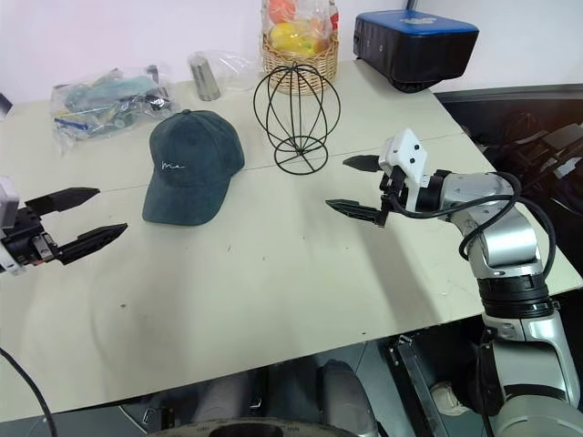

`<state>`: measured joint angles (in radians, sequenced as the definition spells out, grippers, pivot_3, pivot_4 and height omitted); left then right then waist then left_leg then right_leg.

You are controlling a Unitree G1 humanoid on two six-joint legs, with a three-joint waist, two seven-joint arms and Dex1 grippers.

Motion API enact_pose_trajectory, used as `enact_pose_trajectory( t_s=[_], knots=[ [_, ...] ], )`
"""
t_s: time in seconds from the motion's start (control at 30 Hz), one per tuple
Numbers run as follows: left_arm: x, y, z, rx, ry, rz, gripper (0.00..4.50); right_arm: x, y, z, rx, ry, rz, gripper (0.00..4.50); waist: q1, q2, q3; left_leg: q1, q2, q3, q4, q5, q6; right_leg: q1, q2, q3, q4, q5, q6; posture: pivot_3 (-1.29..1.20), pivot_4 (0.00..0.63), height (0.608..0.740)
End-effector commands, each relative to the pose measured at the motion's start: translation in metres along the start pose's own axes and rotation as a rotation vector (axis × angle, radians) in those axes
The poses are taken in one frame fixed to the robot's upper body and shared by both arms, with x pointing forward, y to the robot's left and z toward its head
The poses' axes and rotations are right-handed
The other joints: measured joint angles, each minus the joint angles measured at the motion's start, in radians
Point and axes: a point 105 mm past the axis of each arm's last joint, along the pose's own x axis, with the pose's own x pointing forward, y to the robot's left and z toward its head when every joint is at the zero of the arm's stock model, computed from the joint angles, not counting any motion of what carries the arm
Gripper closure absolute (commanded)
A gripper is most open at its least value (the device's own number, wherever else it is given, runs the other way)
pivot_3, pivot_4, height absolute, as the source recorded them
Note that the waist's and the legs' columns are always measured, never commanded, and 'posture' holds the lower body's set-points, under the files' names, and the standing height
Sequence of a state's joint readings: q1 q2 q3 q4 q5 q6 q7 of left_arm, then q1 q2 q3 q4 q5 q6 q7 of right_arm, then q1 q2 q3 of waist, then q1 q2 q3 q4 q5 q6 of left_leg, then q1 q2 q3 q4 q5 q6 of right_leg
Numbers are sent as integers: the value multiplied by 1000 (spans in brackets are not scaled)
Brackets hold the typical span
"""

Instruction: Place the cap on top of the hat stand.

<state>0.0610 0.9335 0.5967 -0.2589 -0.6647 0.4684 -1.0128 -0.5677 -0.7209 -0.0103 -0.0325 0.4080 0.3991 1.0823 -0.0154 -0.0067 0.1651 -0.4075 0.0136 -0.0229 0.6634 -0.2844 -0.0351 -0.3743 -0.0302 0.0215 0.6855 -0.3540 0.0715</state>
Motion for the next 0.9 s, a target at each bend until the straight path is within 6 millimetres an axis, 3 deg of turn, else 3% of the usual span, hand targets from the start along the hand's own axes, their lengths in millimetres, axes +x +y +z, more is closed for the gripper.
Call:
enact_pose_trajectory(
  t_s=[0.03, 0.9],
  knots=[
    [0, 4, 17, 73, -56, 29, 0, -1, -2, 13, -41, -38, -9, 39, 0, 0, 0, 0, 0, 0, 0, 0, 0, 0, 0, 0, 0, 0, 0, 0, 150, 740],
    [1, 10, 17, 76, -73, 86, 0, 0, -3, 13, -38, -42, -23, 39, -1, 0, 0, 0, 0, 0, 0, 0, 0, 0, 0, 0, 0, 0, 0, 0, 150, 740]
  ],
)
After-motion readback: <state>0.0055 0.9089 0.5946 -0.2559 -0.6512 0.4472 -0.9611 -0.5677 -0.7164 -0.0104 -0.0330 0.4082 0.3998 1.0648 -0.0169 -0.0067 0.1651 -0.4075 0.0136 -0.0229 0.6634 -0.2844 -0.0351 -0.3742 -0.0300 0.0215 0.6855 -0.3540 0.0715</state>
